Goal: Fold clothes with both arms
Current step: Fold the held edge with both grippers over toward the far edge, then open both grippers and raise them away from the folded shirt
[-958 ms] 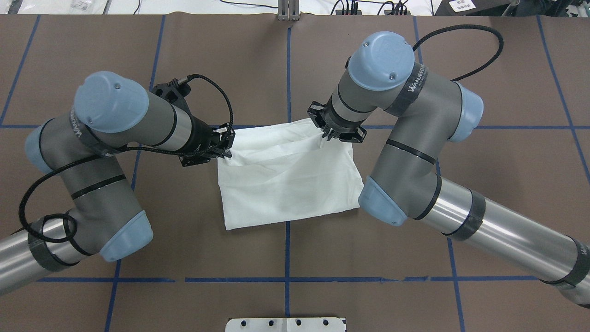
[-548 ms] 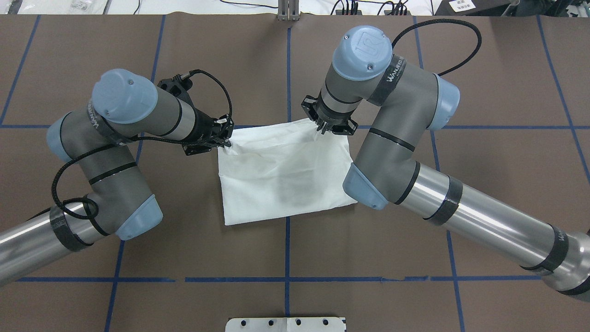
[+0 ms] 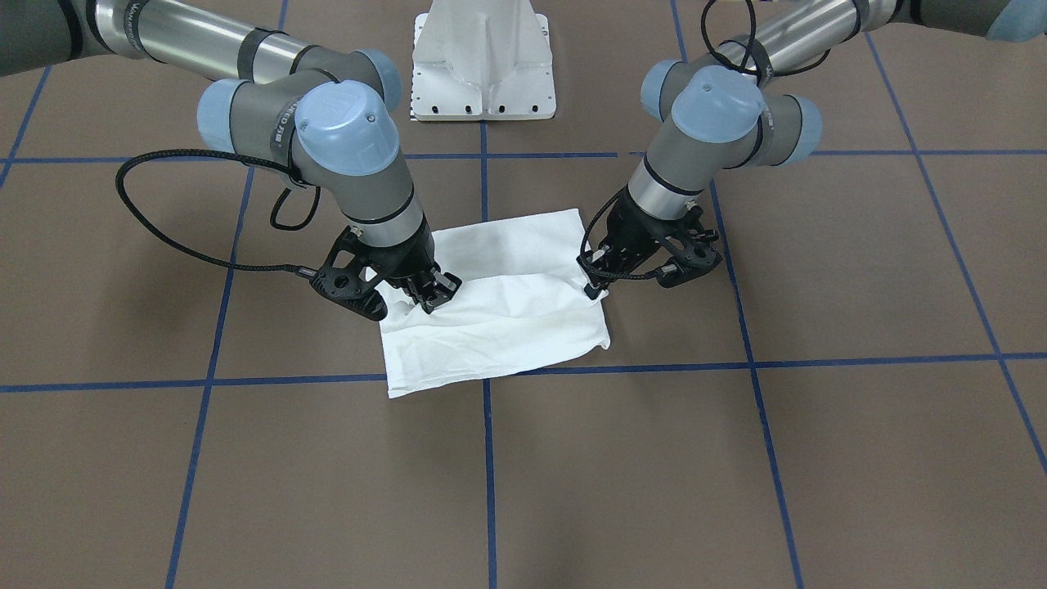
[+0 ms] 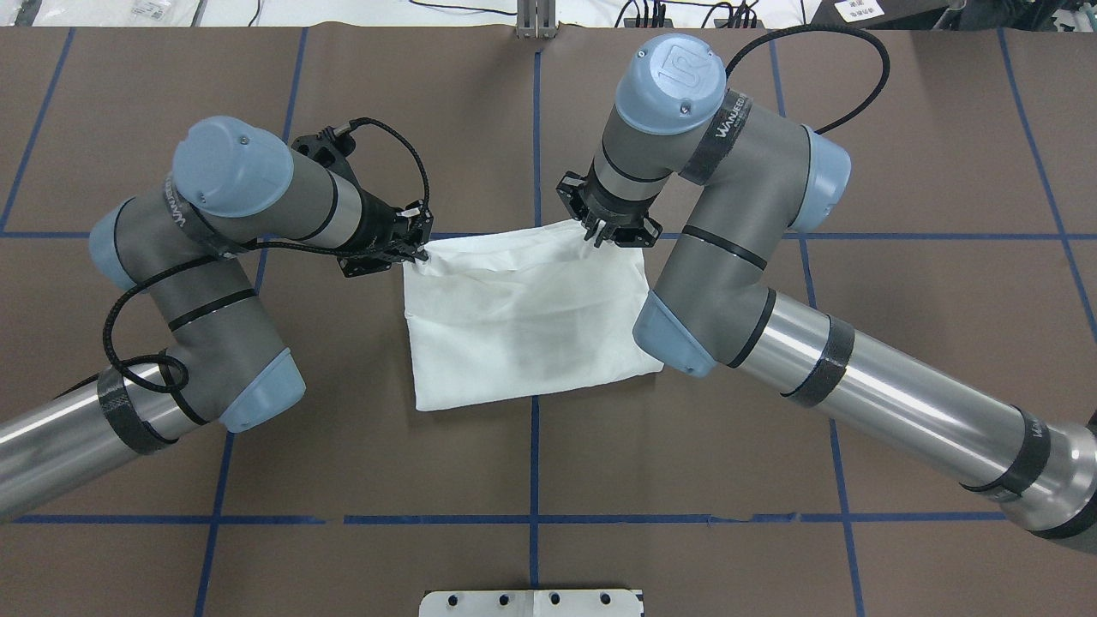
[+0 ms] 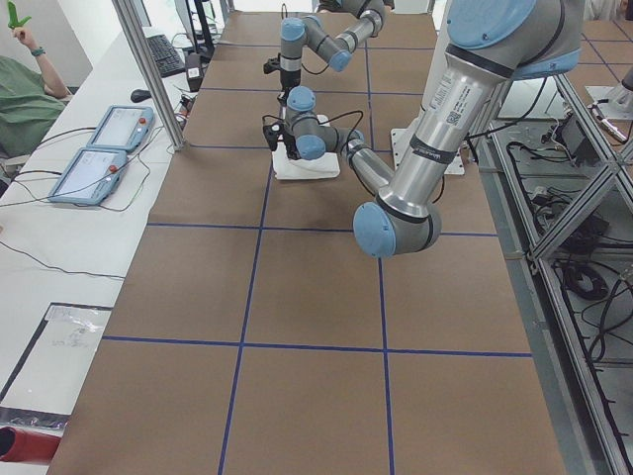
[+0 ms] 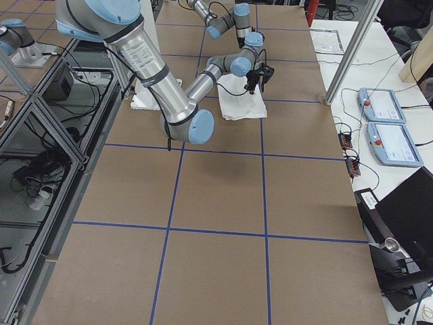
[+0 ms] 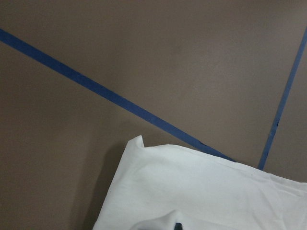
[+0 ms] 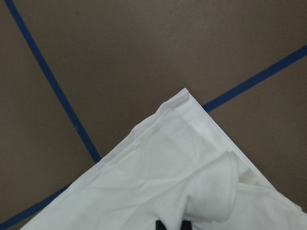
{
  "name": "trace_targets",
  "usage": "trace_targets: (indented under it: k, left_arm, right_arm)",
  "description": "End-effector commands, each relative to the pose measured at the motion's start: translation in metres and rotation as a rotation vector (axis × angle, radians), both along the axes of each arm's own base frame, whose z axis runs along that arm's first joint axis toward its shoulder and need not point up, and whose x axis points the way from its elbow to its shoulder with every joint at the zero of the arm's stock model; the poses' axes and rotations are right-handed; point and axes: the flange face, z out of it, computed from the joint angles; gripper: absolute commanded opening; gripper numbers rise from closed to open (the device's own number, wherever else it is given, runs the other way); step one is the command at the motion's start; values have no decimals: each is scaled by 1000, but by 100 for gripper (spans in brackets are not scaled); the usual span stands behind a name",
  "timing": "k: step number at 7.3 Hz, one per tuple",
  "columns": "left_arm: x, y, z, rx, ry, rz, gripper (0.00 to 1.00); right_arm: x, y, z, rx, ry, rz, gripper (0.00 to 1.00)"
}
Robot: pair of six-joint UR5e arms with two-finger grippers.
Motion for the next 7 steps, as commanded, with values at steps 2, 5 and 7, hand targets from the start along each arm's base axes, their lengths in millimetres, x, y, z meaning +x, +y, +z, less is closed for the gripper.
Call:
trace_targets:
  k: [2,5,7]
  left_arm:
    - [-15,-20,8,-10,-16,-38,100]
    - [-55,-34,16,72,-49,-16,100]
    - [-156,-13,72,260,-136,78,100]
  right_arm:
    - [20,-21,10,-33,-5,2,100]
    - [37,-27,9,54,-17,-47,100]
    - [133,-47,62,236,44,-116,100]
